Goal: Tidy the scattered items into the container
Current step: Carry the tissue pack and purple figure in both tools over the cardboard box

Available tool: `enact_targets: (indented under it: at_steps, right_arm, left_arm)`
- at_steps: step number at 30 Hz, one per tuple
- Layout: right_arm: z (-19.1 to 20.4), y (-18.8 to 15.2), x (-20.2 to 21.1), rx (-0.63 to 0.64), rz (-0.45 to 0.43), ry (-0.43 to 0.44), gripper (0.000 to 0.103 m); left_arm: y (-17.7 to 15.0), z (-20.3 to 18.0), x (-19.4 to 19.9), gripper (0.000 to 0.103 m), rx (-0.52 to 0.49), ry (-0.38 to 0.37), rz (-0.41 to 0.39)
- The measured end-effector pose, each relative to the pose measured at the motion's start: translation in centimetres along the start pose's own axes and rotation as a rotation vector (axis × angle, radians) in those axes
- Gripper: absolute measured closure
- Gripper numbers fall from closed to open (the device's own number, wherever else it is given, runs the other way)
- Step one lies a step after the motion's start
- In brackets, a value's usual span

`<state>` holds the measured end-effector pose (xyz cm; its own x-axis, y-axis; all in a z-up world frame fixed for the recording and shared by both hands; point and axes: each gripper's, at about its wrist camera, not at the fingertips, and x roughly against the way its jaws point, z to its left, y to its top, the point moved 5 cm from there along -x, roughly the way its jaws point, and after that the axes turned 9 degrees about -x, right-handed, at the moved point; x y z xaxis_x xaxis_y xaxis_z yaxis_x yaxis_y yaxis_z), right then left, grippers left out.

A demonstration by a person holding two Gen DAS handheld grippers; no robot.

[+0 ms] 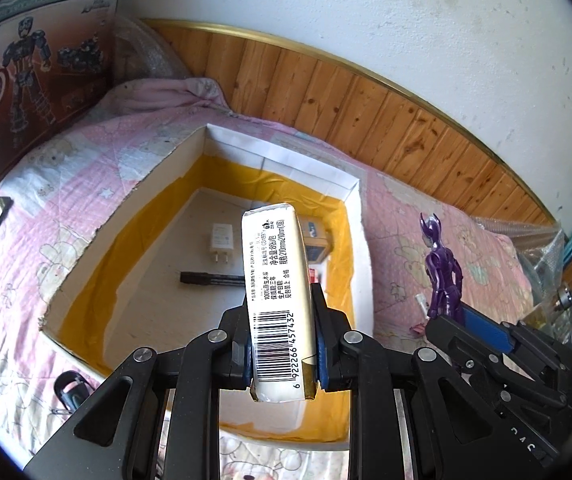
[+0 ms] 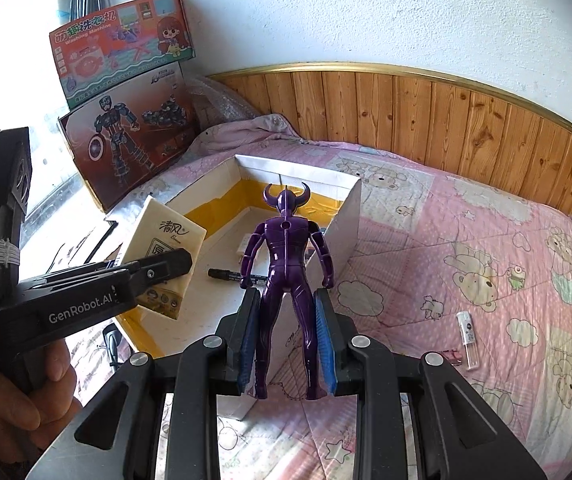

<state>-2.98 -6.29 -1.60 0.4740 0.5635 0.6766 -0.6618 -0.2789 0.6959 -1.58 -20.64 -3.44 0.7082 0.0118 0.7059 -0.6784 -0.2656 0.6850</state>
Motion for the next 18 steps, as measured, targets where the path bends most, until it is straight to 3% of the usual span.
enact_targets:
  at_steps: [18]
  right_arm:
    - [4.6,-0.7,-1.9,0.075,0.001,0.006,0.075]
  left_arm:
    - [-0.4,4.0,-1.3,0.080,0.031,0.022,0.018]
